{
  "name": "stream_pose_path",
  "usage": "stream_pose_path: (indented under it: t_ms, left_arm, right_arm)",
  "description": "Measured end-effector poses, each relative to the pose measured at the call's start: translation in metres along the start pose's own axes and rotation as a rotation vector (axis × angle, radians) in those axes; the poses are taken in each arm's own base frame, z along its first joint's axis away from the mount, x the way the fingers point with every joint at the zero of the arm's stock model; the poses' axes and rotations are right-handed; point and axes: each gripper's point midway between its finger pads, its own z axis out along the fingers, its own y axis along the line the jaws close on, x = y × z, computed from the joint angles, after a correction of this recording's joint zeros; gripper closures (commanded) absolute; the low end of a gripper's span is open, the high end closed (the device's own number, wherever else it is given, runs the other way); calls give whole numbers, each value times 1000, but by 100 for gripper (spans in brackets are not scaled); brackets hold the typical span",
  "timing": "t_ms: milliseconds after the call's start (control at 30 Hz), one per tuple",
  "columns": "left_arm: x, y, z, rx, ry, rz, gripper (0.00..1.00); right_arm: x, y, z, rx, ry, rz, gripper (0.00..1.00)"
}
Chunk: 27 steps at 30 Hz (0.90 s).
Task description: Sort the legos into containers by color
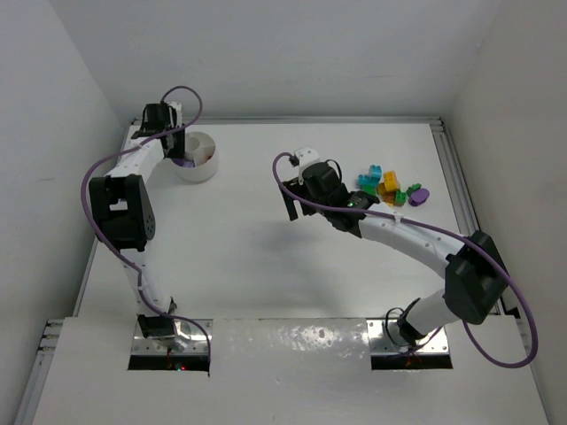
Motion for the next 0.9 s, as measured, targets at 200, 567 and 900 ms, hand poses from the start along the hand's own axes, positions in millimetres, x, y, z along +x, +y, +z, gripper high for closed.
stream_pose_path:
  t_ms: [200,567,900]
  left_arm:
    - [2,-2,-3,9,17,-11,46]
    - [-20,2,-14,6,-14,-19,42]
    - [-62,0,-47,44,-103,-44,41]
  right_arm:
    - [1,-1,0,3,4,-8,14]
    - [8,-9,-2,32,40,8,16]
    - [57,-165,-14,387,180,501,21]
